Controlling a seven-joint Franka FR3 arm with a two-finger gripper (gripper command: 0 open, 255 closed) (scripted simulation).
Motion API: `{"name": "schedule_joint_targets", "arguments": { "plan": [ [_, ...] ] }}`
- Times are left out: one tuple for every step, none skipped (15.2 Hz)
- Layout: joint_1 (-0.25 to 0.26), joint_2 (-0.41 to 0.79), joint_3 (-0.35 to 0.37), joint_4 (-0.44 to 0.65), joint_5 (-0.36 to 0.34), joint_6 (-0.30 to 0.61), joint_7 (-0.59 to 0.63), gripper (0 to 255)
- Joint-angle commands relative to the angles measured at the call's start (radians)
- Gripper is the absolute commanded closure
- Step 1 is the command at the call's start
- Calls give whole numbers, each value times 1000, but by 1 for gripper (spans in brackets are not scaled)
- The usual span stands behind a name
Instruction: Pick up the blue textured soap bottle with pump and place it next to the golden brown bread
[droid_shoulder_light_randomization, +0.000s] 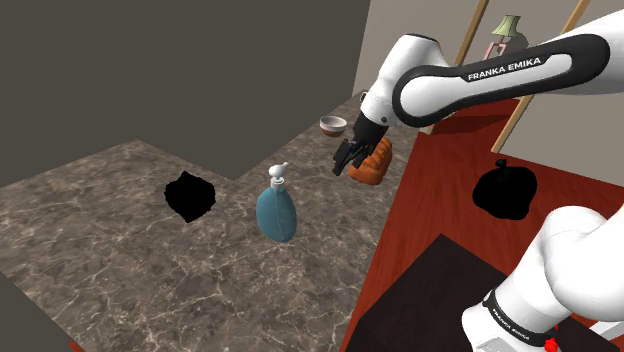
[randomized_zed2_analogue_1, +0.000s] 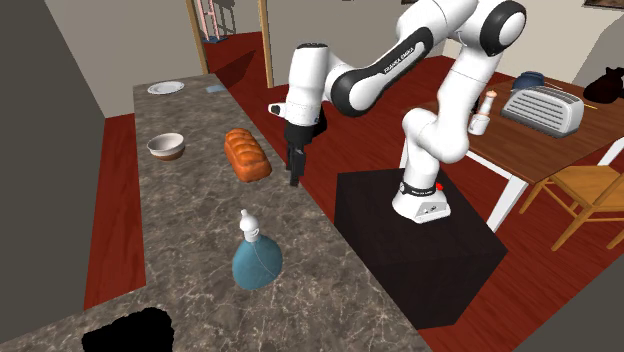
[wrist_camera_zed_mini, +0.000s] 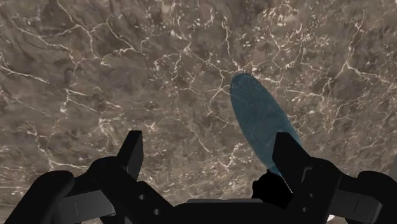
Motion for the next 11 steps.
{"name": "schedule_joint_targets", "arguments": {
  "plan": [
    [24,65,5,22,35,57,-21,0],
    [35,97,7,35,53,83,-33,0],
    [46,128,10,49,71,107,-46,0],
    [57,160,13,63,90,130,-59,0],
    [67,192,16,80,109,151,-74,0],
    [77,223,20,97,129,172,-88,0],
    [86,255,25,115,149,191,-103,0],
    [95,287,30,135,169,209,-119,0],
    [102,318,36,156,189,226,-134,0],
    [109,350,42,178,208,242,-150,0],
    [116,381,49,200,227,257,-166,0]
  ]
}}
